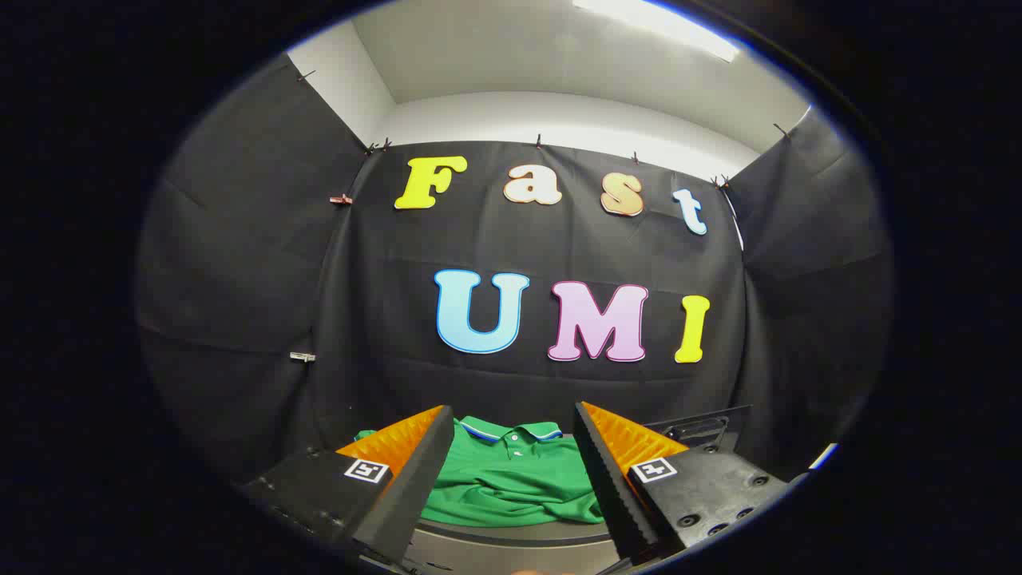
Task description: Put the clothes into the washing machine and then close the washing machine lid.
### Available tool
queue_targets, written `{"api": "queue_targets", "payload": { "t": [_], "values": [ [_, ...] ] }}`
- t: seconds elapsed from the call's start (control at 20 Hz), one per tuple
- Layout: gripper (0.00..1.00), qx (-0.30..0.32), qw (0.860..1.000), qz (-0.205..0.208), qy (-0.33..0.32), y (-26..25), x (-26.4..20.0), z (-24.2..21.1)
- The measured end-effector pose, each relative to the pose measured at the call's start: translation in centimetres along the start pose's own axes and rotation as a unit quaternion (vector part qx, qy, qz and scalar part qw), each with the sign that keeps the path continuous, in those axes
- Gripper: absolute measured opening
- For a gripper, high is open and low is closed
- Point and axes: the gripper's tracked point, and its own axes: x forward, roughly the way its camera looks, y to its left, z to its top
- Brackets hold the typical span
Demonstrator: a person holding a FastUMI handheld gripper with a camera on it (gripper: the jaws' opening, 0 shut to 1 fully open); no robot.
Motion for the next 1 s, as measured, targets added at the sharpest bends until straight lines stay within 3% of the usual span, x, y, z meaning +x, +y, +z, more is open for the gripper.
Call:
{"api": "queue_targets", "payload": {
  "t": [0.45, 1.0],
  "values": [
    [0.94, 0.0, 1.0, -0.008, -0.005, -0.4, -0.5, 0.1],
    [0.94, -0.012, 1.0, 0.014, 0.026, 0.1, 0.0, -2.3]
  ]
}}
